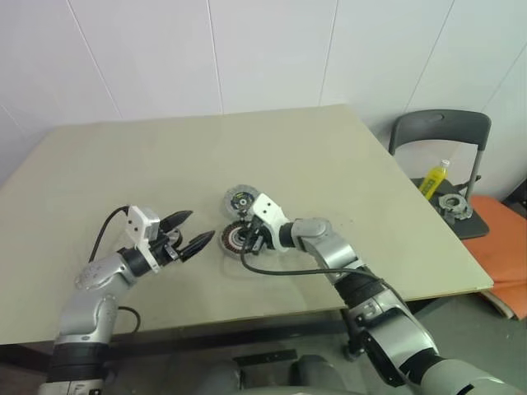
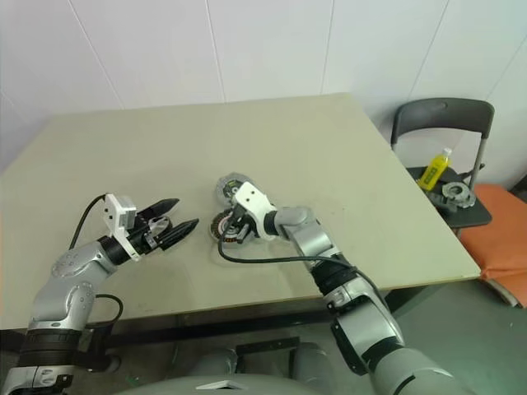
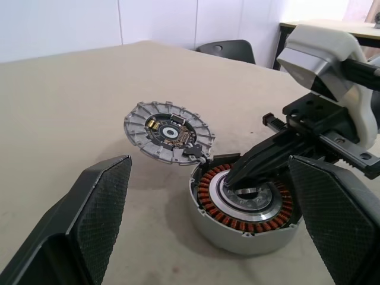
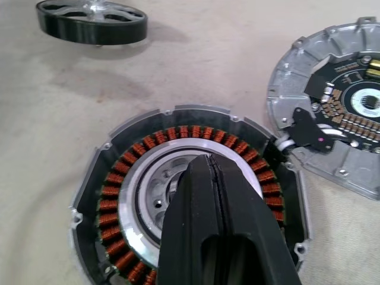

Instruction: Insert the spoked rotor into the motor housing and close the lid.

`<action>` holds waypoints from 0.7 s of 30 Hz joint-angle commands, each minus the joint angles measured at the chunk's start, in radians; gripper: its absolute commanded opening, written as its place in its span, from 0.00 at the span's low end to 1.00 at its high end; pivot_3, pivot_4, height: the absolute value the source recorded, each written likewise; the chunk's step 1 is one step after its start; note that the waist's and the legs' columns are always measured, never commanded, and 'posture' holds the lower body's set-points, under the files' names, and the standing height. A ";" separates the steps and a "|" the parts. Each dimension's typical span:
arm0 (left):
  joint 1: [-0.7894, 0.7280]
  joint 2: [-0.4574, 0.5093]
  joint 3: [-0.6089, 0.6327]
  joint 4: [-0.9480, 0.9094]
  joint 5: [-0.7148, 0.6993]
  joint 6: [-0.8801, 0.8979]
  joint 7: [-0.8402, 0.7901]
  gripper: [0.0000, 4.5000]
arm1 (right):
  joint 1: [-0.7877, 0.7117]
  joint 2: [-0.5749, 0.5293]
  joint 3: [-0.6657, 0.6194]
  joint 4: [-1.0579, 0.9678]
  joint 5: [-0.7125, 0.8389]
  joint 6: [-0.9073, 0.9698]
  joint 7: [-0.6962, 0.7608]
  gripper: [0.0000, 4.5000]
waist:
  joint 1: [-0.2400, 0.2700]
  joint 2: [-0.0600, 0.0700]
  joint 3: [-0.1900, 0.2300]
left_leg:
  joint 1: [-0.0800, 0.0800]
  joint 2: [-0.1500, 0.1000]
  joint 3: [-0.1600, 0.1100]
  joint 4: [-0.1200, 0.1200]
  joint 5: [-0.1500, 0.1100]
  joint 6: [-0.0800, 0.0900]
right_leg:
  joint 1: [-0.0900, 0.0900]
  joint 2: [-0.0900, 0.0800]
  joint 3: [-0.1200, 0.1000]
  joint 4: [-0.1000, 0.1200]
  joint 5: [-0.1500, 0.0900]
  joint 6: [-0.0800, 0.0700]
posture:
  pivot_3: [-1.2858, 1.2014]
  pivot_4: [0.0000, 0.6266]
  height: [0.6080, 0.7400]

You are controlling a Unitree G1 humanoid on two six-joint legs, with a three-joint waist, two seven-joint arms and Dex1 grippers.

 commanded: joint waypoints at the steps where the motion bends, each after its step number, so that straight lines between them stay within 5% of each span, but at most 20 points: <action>1: -0.018 -0.002 0.007 -0.008 0.003 -0.023 0.001 1.00 | 0.023 -0.001 0.033 -0.008 -0.007 0.033 0.033 0.00 | 0.000 0.000 0.000 | 0.000 0.000 0.000 0.000 0.000 0.000 | 0.000 0.000 0.000 0.000 0.000 0.000 | 0.52 0.00 1.00; 8: -0.011 -0.003 0.003 -0.002 0.013 -0.029 0.001 1.00 | 0.058 0.012 0.026 -0.080 0.055 0.145 0.093 0.00 | -0.005 0.000 -0.002 | 0.001 0.001 0.000 -0.001 0.000 0.000 | 0.001 0.000 0.000 0.000 0.000 0.001 | 0.52 0.00 1.00; 21: -0.019 -0.015 -0.005 0.010 0.025 -0.033 0.002 1.00 | 0.051 0.098 -0.033 -0.038 0.041 0.030 -0.093 0.00 | 0.002 0.000 -0.002 | 0.002 0.002 0.000 0.001 0.000 0.000 | 0.001 0.002 0.000 0.001 -0.001 0.000 | 0.52 0.00 1.00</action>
